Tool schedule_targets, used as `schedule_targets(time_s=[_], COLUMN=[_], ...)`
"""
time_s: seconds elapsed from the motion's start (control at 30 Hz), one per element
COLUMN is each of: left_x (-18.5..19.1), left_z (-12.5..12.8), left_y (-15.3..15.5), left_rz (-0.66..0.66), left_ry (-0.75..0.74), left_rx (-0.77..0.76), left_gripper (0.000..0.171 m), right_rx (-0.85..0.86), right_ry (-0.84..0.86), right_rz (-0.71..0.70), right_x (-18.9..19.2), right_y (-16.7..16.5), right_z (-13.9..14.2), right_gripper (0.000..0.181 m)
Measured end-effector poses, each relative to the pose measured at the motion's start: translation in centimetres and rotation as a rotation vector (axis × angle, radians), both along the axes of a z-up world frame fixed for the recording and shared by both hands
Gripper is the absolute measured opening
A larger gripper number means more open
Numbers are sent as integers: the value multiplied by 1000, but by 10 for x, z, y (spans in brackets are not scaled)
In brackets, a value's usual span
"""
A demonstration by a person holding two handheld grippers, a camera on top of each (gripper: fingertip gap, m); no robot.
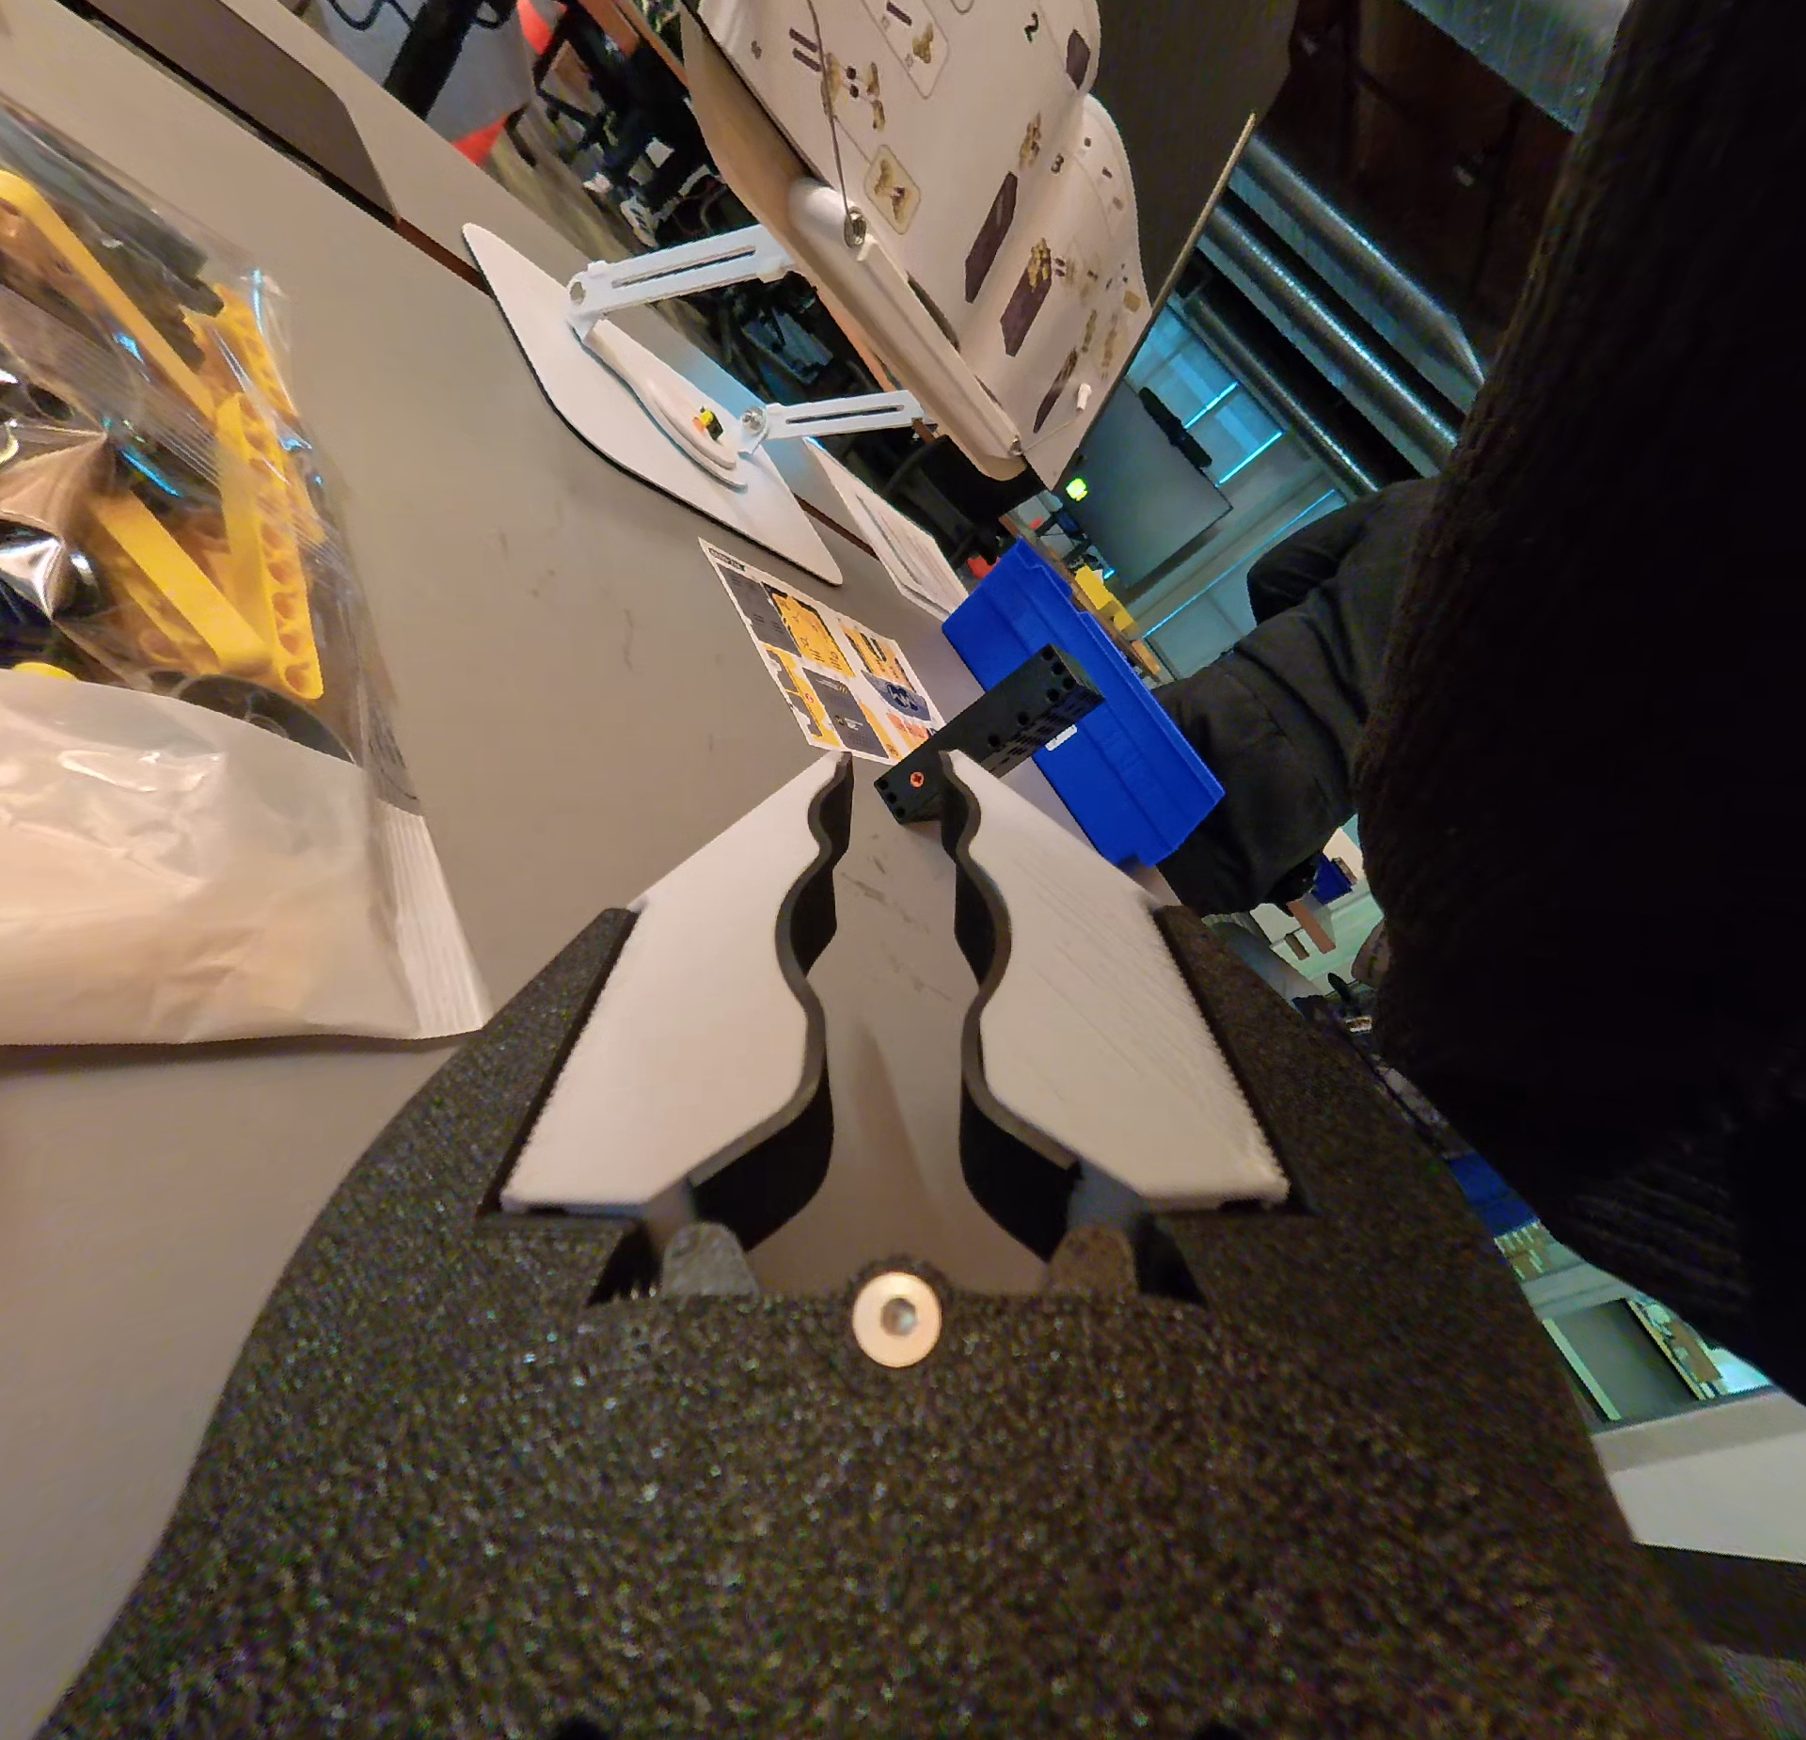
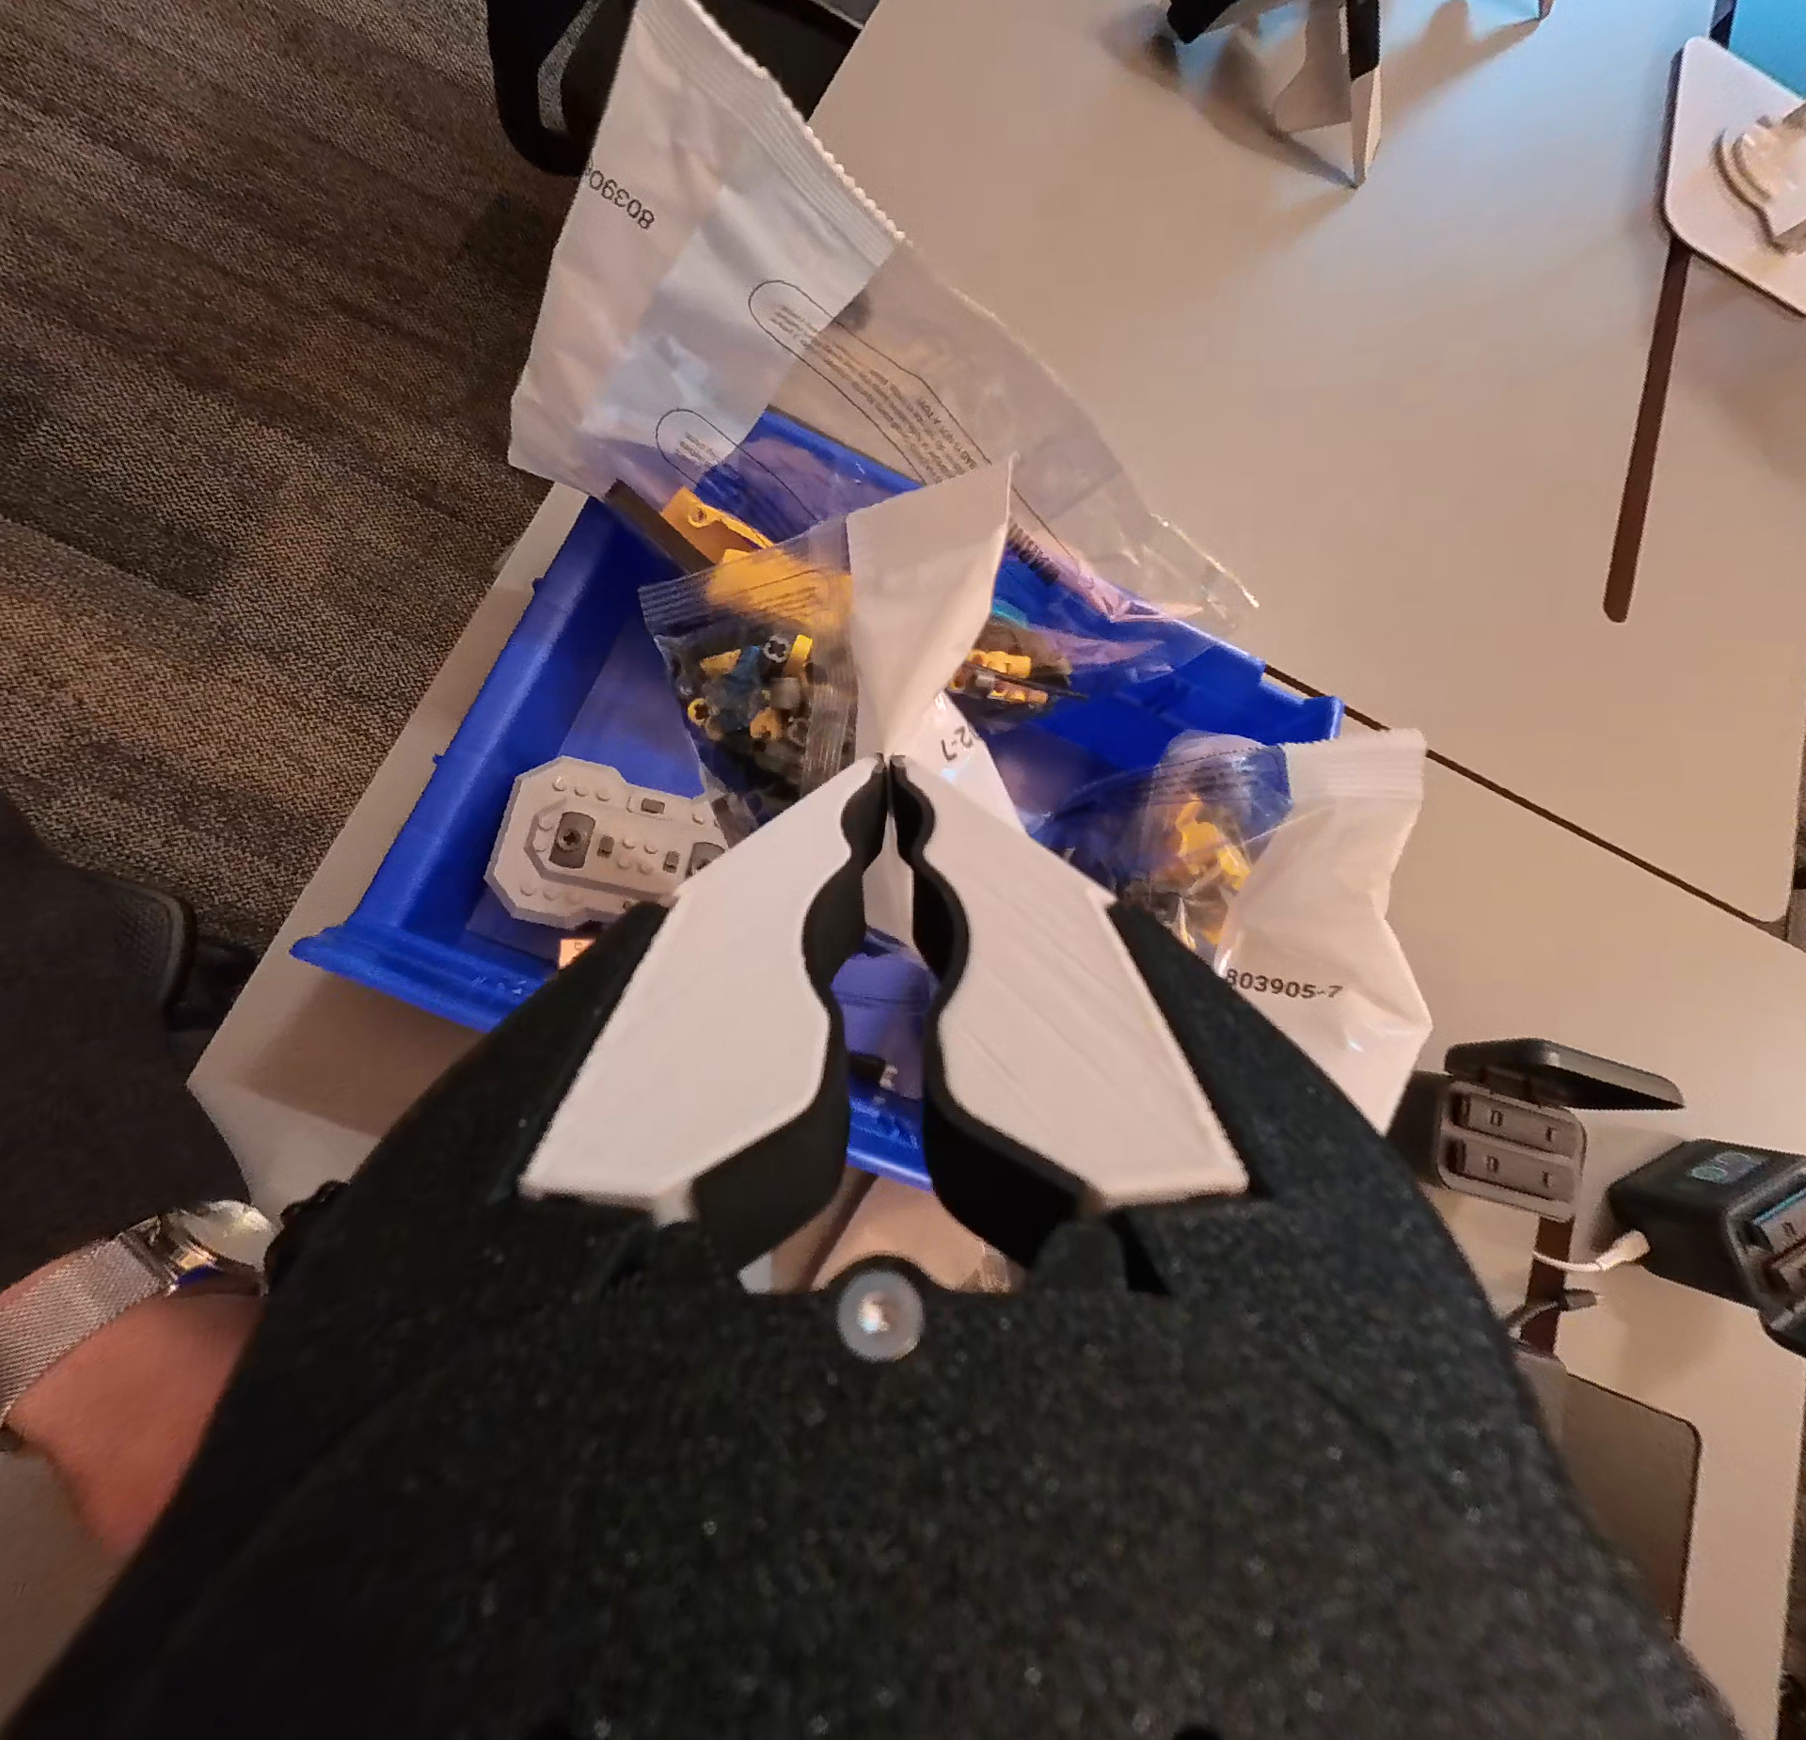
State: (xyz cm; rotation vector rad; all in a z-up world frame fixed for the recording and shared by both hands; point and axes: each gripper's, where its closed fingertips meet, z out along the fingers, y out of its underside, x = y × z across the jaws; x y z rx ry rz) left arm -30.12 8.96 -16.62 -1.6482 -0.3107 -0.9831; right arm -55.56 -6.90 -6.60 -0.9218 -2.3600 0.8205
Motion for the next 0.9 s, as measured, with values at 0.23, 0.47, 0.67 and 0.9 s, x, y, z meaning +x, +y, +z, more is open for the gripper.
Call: schedule_targets(time_s=[0.23,0.47,0.67,0.9], left_x=[0,1,0,0], left_z=[0,0,0,0], left_y=[0,0,0,0], left_rz=[-2,-3,-3,-3], left_ry=[-1,-2,-6,-4], left_rx=[1,0,1,0], left_gripper=[16,16,16,16], right_rx=[-23,-61,-236,-1020], right_ry=[31,66,226,369], right_rz=[4,16,99,345], right_x=[2,4,8,53], right_y=[-2,-4,3,28], right_z=[5,16,47,134], right_gripper=[0,0,0,0])
